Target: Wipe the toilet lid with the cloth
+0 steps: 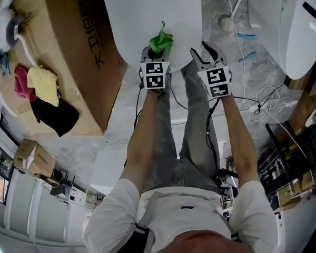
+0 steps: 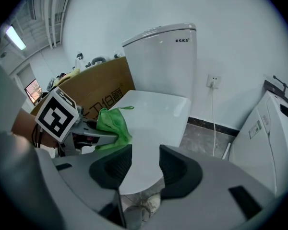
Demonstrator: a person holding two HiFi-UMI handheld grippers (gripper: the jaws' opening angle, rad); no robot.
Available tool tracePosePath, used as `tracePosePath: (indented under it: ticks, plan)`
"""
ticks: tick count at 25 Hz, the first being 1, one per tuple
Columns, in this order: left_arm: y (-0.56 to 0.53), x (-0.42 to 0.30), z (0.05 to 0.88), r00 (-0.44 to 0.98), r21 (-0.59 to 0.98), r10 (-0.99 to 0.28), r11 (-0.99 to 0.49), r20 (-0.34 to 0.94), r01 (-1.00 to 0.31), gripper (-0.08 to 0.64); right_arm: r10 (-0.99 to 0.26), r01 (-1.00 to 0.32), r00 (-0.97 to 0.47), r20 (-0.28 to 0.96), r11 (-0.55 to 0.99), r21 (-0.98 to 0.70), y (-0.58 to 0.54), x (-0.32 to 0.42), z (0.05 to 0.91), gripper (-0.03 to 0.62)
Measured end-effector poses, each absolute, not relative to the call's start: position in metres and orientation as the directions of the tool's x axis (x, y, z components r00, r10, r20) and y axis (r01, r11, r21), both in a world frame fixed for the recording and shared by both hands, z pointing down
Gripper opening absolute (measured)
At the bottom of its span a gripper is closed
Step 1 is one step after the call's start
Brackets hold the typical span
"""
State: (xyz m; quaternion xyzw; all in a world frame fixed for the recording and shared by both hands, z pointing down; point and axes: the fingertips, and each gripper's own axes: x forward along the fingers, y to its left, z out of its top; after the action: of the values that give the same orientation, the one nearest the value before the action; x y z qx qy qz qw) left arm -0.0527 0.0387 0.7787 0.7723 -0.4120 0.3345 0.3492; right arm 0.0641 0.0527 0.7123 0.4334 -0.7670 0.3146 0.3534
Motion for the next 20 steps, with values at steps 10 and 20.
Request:
tracePosePath:
  ticks: [10, 20]
  plan:
    - [0.044, -0.125, 0.779, 0.354, 0.215, -0.439, -0.335, 0.826, -0.917, 0.083, -0.412, -0.841, -0.407, 0.815, 0.518, -0.158, 0.049, 0.031, 0.712, 0.192]
    - [0.054, -0.186, 0.779, 0.254, 0.141, -0.467, -0.263, 0.847, -0.954, 0.083, -0.373, -0.802, -0.438, 0.818, 0.573, -0.169, 0.054, 0.012, 0.711, 0.189]
